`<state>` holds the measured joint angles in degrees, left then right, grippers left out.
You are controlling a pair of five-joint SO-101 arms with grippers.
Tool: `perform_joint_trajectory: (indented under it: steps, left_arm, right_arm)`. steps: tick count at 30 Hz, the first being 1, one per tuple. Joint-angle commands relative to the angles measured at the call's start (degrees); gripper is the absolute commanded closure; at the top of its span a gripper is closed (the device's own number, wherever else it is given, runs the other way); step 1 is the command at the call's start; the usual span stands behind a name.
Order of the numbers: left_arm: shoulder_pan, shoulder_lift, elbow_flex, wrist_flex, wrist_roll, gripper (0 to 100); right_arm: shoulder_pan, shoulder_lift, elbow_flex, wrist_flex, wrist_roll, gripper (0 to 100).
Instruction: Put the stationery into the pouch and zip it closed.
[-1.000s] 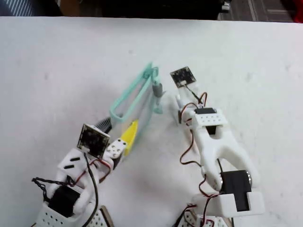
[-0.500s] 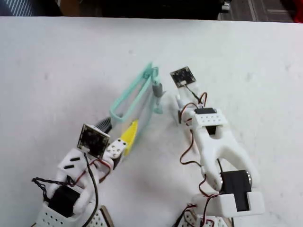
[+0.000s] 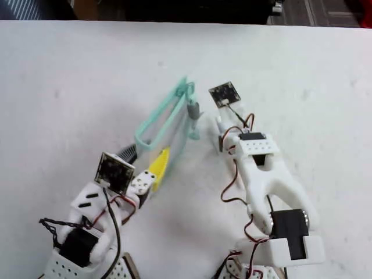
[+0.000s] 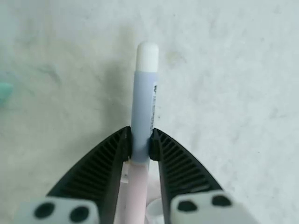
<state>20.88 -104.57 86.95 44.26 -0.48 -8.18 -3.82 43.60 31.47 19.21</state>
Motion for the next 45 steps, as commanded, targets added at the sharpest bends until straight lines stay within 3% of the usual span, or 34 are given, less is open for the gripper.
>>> perform_joint_trajectory:
  steps: [1,12,26,32,45]
  left_arm:
    - [-0.4,0.2,-1.0,-1.2,0.7,83]
    - [-0.7,0.2,-0.9,-1.2,0.7,83]
    - [-0.6,0.2,-0.9,-1.2,0.8,83]
    - [-0.5,0.2,-0.9,-1.1,0.8,83]
    - [-0.2,0.2,-1.0,-0.1,0.8,83]
  right_arm:
    - [0.4,-2.7,-0.7,-1.0,-0.7,98.1]
    - [-1.0,-4.4,-3.1,-1.6,-0.7,98.1]
    - [2.0,-26.3,-16.0,19.4,-0.4,98.2]
    - [0.2,-37.5,-20.0,25.5,-0.3,98.2]
    - [-9.6,-61.6,-20.8,25.5,-0.2,98.2]
